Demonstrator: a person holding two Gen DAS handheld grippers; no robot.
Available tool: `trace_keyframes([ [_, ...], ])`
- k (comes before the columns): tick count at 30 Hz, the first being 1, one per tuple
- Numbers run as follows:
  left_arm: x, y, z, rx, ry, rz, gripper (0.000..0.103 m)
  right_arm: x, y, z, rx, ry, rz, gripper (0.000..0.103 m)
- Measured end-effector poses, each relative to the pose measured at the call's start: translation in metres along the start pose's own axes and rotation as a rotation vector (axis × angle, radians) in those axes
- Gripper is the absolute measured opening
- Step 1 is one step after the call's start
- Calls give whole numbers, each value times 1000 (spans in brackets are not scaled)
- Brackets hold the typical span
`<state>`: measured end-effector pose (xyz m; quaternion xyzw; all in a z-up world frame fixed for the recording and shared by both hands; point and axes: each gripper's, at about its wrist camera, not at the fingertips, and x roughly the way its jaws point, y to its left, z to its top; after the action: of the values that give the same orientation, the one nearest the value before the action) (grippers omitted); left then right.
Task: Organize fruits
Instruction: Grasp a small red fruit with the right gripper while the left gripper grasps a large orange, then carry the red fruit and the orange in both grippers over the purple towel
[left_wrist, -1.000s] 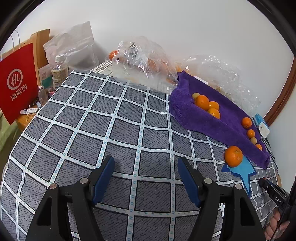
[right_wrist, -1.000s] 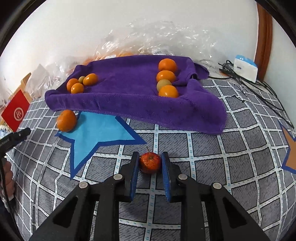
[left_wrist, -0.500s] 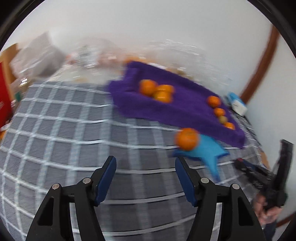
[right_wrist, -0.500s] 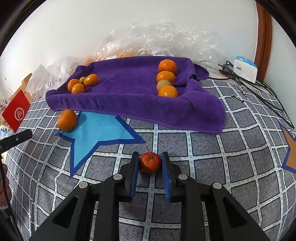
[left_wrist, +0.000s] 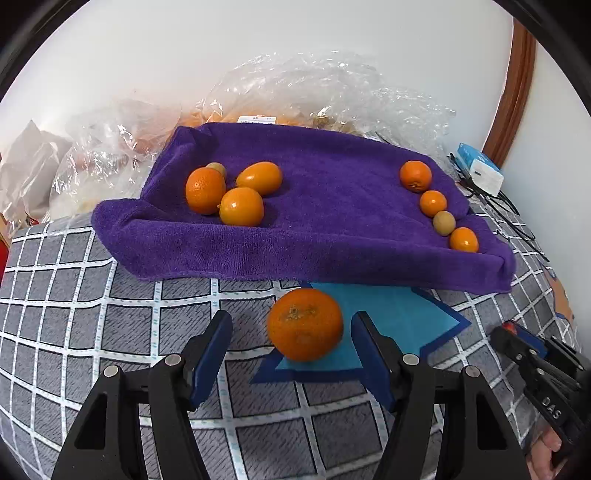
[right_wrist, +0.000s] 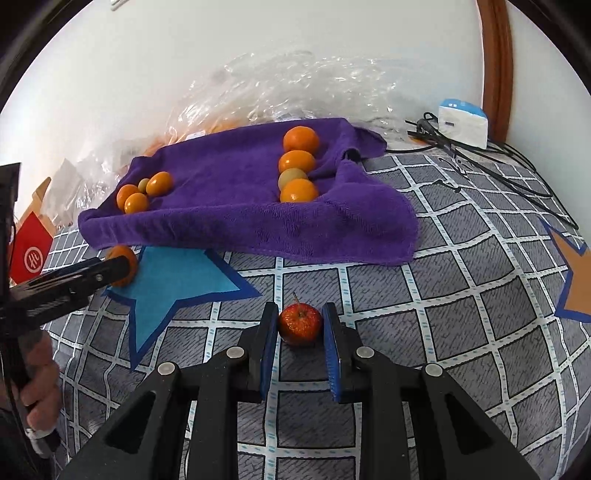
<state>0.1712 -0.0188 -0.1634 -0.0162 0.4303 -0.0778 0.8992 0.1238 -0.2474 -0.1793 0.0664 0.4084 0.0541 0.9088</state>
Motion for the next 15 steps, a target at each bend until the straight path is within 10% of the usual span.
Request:
trace_keyframes([
  [3,6,-2,-3,14,3,-24,40,0,2,0,-12,4,-2,24],
  [15,-15,27,-5,-138,-143,-99,39,-1,3,-2,-19,-8,25,24],
])
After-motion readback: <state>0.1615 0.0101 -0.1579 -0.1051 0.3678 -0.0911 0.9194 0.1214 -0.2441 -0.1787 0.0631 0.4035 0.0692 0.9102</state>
